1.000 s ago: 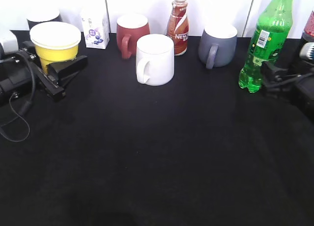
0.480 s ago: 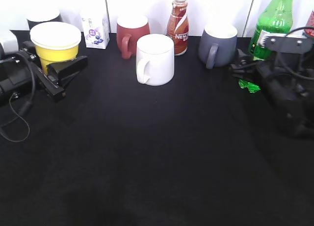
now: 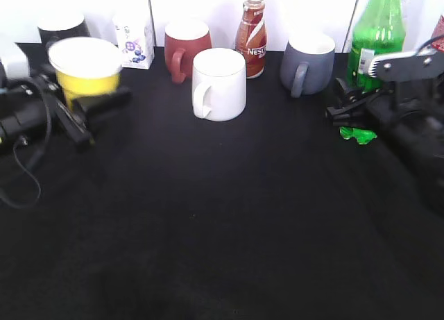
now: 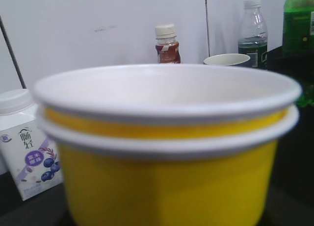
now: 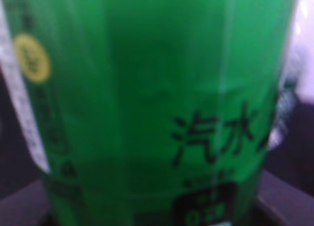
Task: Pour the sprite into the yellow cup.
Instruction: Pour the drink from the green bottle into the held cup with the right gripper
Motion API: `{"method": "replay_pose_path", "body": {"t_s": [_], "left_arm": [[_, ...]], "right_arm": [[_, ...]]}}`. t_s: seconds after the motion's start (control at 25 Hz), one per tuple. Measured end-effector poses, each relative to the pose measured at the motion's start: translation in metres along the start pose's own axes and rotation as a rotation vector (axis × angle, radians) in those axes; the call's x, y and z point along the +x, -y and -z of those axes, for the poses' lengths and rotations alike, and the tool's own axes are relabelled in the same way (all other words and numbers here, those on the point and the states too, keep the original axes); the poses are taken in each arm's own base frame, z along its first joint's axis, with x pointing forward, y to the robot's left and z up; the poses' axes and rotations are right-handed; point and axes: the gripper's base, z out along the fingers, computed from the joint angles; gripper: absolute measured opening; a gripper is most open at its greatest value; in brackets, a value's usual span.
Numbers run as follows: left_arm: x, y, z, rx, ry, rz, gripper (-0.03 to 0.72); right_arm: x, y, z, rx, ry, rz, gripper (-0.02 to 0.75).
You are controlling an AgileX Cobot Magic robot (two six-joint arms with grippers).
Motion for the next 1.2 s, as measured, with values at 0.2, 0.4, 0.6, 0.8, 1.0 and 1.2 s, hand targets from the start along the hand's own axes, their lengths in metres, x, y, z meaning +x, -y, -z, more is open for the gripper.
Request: {"method": "replay_pose_path", "body": {"t_s": [0.2,0.4,0.6,0.8,1.0,1.2], "left_arm": [[-0.002,0.056,-0.027,0.208,0.006,0.014,0.465],[0.017,0.088,-0.043,0.284,-0.042,0.076,0.465],[0.025,0.083,-0.048,0.221,-0.047,0.06,0.465],[0.025,0.086,-0.047,0.256,-0.051,0.045,0.465],[0.025,0.086,-0.047,0.259,-0.052,0.044,0.465],[0.025,0.086,-0.047,0.259,-0.052,0.044,0.465]], "right_arm": [[-0.038,-0.037,0.027,-0.223,0.139,0.15,0.456],[-0.037,-0.06,0.028,-0.321,0.14,0.525,0.456],[-0.05,-0.067,0.011,-0.331,0.189,0.844,0.456],[-0.046,-0.068,0.011,-0.345,0.191,1.063,0.455],[-0.047,-0.061,0.009,-0.26,0.178,1.178,0.445],[-0.053,-0.06,0.009,-0.205,0.236,1.225,0.438]]}}
